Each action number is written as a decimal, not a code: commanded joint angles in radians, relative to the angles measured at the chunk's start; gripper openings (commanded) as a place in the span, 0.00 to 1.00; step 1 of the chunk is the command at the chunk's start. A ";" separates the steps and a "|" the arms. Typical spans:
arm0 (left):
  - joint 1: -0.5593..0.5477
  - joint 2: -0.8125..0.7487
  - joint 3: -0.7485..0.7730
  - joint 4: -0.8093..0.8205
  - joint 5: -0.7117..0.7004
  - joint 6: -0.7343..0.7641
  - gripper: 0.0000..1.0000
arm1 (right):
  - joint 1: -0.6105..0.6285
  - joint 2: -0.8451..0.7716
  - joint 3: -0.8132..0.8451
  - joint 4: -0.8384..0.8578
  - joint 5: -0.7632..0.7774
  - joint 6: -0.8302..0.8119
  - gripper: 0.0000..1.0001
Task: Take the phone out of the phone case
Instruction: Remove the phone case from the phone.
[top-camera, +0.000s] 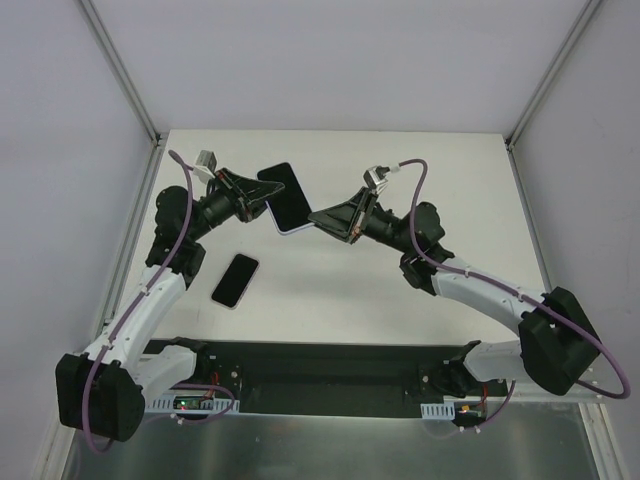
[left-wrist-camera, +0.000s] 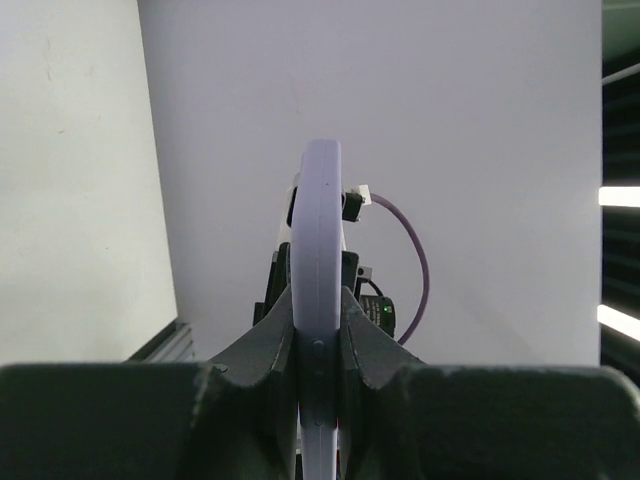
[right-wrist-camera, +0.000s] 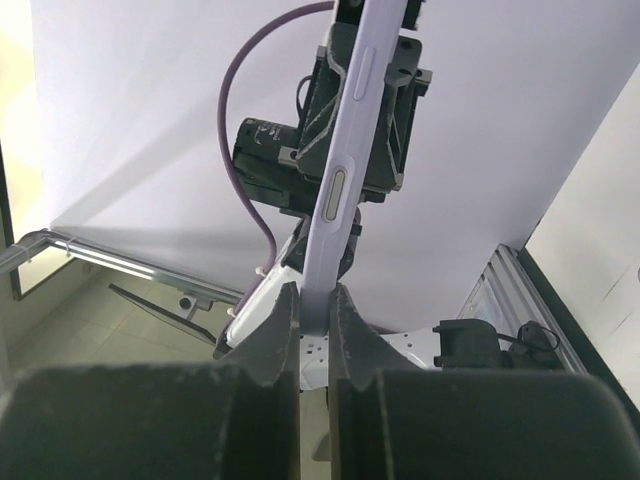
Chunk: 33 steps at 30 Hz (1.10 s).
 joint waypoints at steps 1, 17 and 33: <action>0.010 0.031 -0.068 0.076 -0.053 -0.114 0.00 | 0.013 -0.047 0.139 0.229 -0.058 -0.067 0.01; 0.010 0.053 -0.116 0.205 -0.119 -0.321 0.00 | 0.014 0.080 0.281 0.559 -0.127 -0.119 0.01; 0.008 0.062 -0.160 0.243 -0.144 -0.447 0.00 | 0.028 0.167 0.472 0.560 -0.142 -0.136 0.01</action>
